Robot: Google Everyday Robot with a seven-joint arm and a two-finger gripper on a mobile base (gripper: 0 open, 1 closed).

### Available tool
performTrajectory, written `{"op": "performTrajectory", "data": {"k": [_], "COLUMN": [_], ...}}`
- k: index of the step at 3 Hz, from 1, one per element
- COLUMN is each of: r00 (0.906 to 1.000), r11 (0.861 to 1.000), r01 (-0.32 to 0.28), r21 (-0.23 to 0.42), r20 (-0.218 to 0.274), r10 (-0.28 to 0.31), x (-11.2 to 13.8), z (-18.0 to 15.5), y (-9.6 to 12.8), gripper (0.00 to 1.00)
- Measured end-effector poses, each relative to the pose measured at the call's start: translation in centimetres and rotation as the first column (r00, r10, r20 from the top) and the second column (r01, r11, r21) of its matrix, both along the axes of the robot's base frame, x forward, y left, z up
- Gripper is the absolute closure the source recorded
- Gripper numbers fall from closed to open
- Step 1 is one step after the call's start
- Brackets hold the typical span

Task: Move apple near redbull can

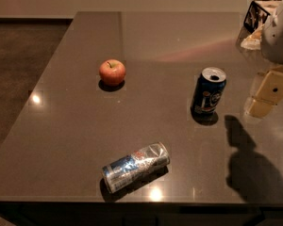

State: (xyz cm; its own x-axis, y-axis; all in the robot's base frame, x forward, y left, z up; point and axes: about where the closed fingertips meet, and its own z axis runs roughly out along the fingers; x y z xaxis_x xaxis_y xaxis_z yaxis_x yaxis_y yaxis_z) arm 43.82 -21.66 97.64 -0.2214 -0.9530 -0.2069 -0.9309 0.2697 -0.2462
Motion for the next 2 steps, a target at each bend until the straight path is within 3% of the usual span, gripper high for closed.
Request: {"op": "performTrajectory", "data": {"k": [2], "r00": [0.9996], "r11": [0.999], "r01": [0.028], "r21": [0.018], "r20": [0.008], "r10": [-0.028], "x": [3.0], "z": [-1.3], "y": [2.0], "gripper": [0.0]}}
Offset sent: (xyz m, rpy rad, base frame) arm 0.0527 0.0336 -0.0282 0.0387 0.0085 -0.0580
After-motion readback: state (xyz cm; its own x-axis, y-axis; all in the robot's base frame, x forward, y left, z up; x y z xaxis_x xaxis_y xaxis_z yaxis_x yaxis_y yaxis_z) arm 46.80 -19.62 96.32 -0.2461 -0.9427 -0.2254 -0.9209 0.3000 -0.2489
